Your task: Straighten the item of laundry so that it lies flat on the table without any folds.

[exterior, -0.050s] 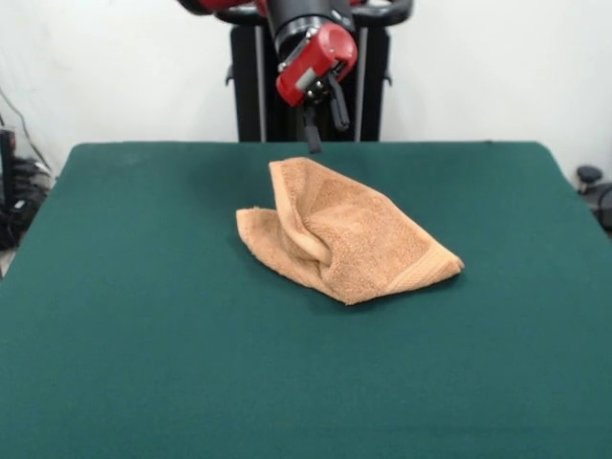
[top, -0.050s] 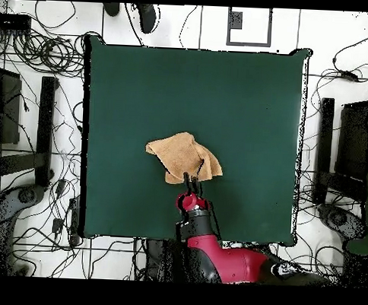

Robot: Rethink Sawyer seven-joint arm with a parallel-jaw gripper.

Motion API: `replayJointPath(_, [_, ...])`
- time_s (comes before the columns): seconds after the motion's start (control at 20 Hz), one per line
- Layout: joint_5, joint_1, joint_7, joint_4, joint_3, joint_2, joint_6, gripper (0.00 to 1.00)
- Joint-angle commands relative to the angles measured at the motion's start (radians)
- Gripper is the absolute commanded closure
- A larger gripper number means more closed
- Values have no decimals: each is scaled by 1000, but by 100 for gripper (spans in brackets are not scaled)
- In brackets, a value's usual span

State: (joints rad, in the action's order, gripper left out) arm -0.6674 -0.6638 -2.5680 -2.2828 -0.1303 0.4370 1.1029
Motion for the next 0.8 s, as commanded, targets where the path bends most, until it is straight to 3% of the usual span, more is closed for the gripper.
replayJointPath(0.05, [-7,62,-10,118,21,-95,30,0])
replayJointPath(0.55, [-66,14,-24,68,103,-113,98,0])
replayJointPath(0.8, [-17,17,-33,119,93,-170,136,0])
